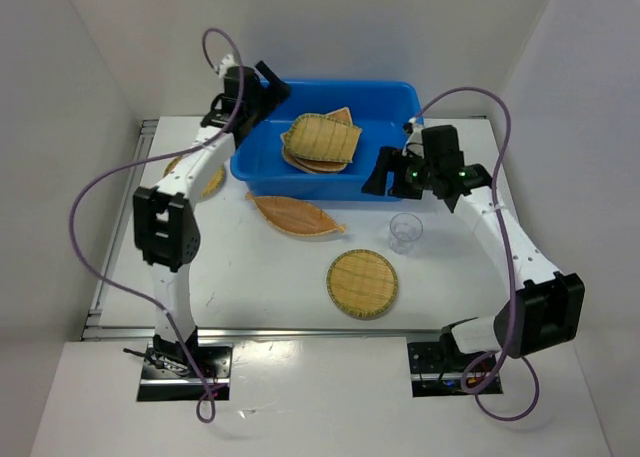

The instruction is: Place the mixed dishes into the plastic bin

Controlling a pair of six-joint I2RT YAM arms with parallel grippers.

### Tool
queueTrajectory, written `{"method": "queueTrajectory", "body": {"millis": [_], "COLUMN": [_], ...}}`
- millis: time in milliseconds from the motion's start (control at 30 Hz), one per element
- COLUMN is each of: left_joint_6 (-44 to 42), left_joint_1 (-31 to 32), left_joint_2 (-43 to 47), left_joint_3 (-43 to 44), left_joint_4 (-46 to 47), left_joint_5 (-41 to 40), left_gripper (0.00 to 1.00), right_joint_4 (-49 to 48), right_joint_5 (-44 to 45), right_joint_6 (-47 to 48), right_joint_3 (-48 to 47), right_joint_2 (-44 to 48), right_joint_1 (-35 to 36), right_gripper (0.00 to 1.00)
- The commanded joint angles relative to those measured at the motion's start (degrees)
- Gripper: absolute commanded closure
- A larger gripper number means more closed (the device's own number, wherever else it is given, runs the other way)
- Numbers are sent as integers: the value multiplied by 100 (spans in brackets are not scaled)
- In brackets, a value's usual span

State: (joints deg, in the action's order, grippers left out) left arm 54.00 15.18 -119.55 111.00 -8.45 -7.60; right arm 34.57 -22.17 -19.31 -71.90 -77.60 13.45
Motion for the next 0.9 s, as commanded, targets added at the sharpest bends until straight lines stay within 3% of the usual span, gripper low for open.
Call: {"method": "queueTrajectory", "body": {"millis": [0,233,433,567,700,867], "left_joint_6": [-407,-391,-188,-257,-328,-328], "left_joint_1": [-156,-156,-156,-156,-156,-156], "left_joint_2": [1291,3215,4376,4510,4510,4563], "left_joint_3": [-199,-2397,-3812,-4165,-4551,-4815], "left_joint_4": [247,616,739,467,388,388], "left_joint_5": [232,179,372,627,680,742], "left_gripper": [1,1,1,1,1,1], "right_joint_4": [357,227,-310,-468,-600,-1434], "right_joint_5": [97,170,863,1372,1251,1478], "right_joint_6": [270,-37,-485,-617,-618,-1135], "right_joint_3": [193,1001,1257,1424,1608,1722], "right_joint_2": [-18,-184,-439,-509,-730,-712], "right_joint_1": [725,1747,1828,1828,1828,1828], "right_gripper": [15,15,15,15,15,16]}}
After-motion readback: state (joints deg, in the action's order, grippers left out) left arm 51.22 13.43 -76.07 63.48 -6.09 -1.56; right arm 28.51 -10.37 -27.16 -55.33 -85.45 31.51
